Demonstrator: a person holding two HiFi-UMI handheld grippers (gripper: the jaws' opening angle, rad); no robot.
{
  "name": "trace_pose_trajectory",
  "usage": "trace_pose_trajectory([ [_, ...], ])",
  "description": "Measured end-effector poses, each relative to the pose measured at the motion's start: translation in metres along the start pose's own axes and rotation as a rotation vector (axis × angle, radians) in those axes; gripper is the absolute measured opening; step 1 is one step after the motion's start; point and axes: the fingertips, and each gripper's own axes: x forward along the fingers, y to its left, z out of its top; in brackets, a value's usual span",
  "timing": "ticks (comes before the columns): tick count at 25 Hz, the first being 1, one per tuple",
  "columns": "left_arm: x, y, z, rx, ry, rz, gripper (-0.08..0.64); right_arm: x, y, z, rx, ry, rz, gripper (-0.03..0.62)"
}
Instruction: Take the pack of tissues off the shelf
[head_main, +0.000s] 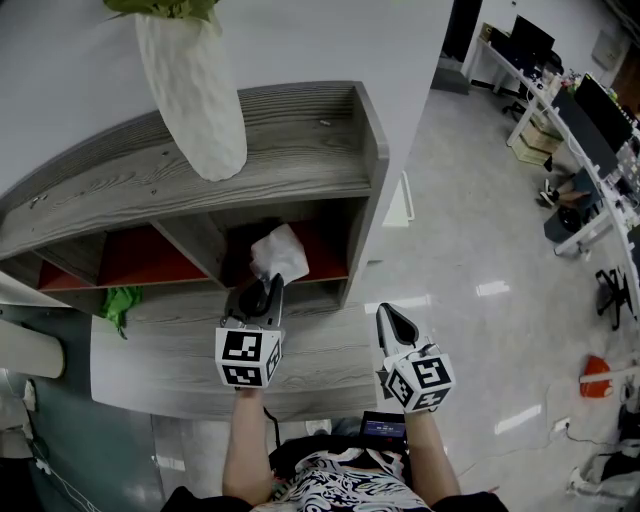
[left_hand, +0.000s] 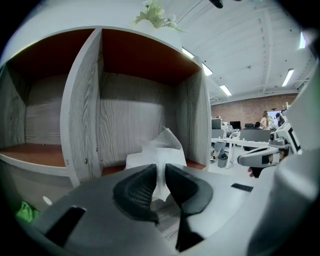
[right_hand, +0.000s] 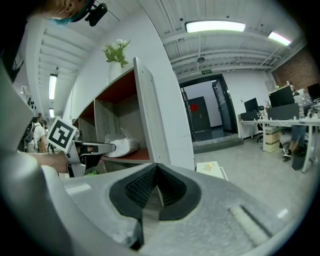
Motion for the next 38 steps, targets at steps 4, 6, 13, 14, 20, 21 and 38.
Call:
trace_pose_trajectory([
  [4,-0.010,-0.005,0.001,0.015,-0.018,-0.008,0.057,-0.009,0.006,-0.005,0.001,-0.001,-0.004,0.005],
  [6,-0.018,-0.007,0.006,0.032,-0.051,-0.005,0.057,-0.014,0.009,-0.006,0.000,-0.005,-0.005,0.005],
  [13,-0.040,-0.020,0.013,0.064,-0.103,-0.036,0.057,-0.030,0.020,-0.010,-0.002,-0.020,-0.012,0.005],
  [14,-0.044,-0.022,0.012,0.066,-0.104,-0.042,0.057,-0.032,0.022,-0.011,-0.002,-0.021,-0.014,0.005],
  [20,-0.068,-0.025,0.003,0.057,-0.117,-0.059,0.057,-0.042,0.035,-0.017,0.003,-0.027,-0.018,0.005],
  [21,-0.072,-0.025,0.001,0.049,-0.119,-0.067,0.057,-0.043,0.037,-0.019,0.002,-0.030,-0.021,0.005],
  [38,-0.110,-0.037,-0.011,-0.014,-0.151,-0.178,0.055,-0.062,0.058,-0.026,0.007,-0.052,-0.055,0.005],
])
